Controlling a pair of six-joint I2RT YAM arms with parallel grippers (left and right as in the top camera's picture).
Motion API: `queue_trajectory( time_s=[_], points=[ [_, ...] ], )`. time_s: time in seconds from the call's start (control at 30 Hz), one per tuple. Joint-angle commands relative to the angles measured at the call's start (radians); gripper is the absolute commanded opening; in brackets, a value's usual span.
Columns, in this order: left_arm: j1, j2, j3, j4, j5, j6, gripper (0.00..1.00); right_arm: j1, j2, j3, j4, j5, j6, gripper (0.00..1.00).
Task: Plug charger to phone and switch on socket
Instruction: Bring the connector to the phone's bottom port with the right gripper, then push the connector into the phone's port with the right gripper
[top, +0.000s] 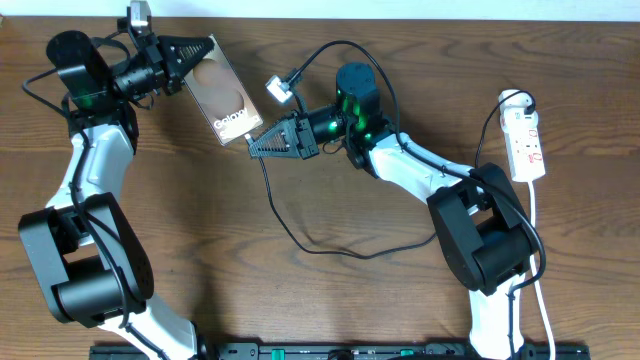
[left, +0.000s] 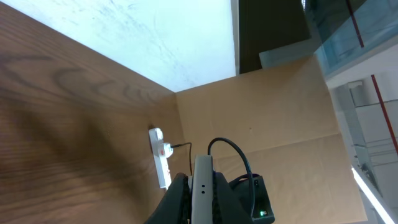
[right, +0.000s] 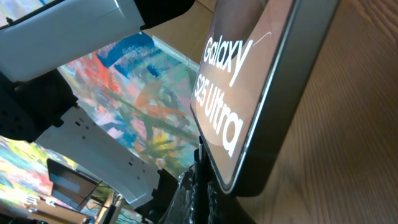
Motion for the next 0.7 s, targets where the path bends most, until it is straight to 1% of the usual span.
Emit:
queue_trajectory(
  time_s=[0.0, 0.67],
  points=[
    [-0.003, -0.028, 0.020, 0.005, 0.012, -0.029, 0.07, -0.005, -0.001, 0.004, 0.003, 0.003, 0.005, 0.01],
    [-0.010, -0.028, 0.007, 0.004, -0.008, -0.050, 0.07, -0.005, -0.001, 0.004, 0.003, 0.004, 0.005, 0.01]
  ],
)
